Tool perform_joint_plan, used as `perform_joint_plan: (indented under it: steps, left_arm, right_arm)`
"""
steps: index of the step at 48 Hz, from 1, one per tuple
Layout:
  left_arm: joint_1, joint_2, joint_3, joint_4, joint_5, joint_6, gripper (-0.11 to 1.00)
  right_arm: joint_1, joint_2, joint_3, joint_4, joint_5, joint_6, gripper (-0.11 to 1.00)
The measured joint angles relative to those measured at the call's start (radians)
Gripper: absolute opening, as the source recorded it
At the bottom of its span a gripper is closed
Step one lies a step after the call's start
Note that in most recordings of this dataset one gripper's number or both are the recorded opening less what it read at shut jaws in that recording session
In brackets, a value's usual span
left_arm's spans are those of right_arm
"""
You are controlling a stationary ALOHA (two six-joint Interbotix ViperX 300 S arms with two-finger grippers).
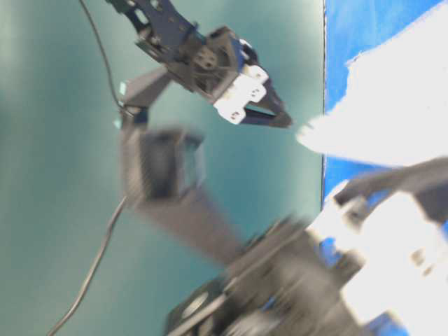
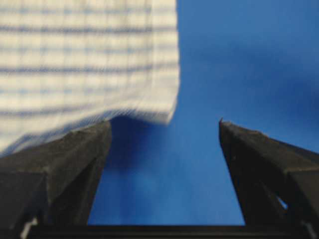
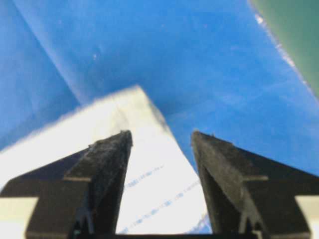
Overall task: Fold the blue towel.
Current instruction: 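Open both grippers and withdraw them to the sides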
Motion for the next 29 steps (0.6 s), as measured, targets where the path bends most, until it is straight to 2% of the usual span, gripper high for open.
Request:
perform_joint_plan:
  steps: [14,23,29]
  left_arm:
    - [0.028,-0.224,0.141,0.002,-0.028,0.063,0.75]
    - [0.094,-0.33,0.249,0.002,-0.184,0.147,0.75]
    - [0.146,-0.387,0.322,0.002,-0.307,0.176,0.76]
  right_arm:
    - [0.049,-0.206,0.121,0.0,-0.002,0.0,0.55]
    - [0.126,-0.371,0.229,0.0,-0.058,0.0,0.55]
    - [0.183,-0.48,0.304,0.0,-0.098,0.0,0.55]
